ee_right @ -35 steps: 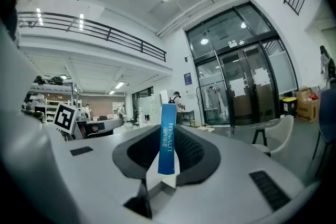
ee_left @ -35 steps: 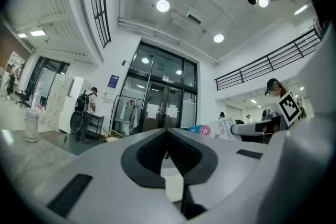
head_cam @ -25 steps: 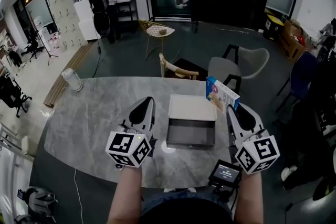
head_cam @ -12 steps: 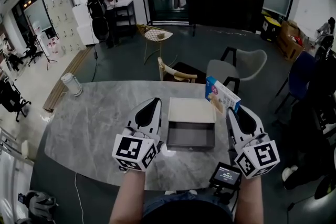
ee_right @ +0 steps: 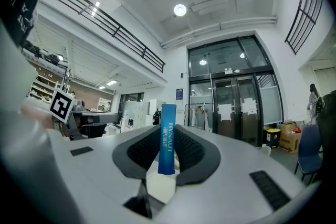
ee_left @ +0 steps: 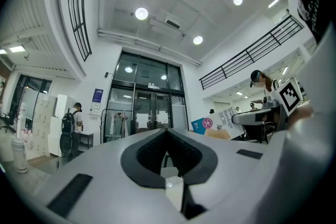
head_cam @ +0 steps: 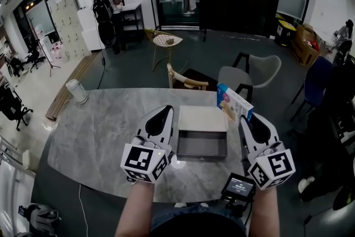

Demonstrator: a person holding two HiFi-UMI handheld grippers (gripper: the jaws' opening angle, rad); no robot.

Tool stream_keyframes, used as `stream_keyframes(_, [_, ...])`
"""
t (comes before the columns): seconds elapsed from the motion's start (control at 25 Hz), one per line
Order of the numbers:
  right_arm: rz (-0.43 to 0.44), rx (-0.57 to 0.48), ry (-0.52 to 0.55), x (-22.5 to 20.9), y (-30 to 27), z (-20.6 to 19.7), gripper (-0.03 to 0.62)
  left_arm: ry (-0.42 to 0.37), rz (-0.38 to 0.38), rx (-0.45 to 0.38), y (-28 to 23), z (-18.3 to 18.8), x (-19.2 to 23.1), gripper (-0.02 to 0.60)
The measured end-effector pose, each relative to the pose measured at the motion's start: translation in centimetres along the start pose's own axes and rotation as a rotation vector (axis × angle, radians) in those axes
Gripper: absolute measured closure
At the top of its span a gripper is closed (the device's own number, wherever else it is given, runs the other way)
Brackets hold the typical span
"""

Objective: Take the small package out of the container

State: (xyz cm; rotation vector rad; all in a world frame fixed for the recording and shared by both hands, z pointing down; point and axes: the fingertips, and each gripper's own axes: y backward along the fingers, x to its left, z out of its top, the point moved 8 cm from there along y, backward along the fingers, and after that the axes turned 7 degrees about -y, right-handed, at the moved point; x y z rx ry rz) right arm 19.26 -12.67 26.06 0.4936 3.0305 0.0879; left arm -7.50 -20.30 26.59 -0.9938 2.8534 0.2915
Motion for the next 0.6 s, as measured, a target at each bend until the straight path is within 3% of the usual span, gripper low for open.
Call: stream_keyframes(0.6, [0.006, 0.021, 0.023, -0.03, 0.09, 0.02, 0.5, -0.009, -0.02, 0.003, -0.11, 0.31, -0.1, 0.569])
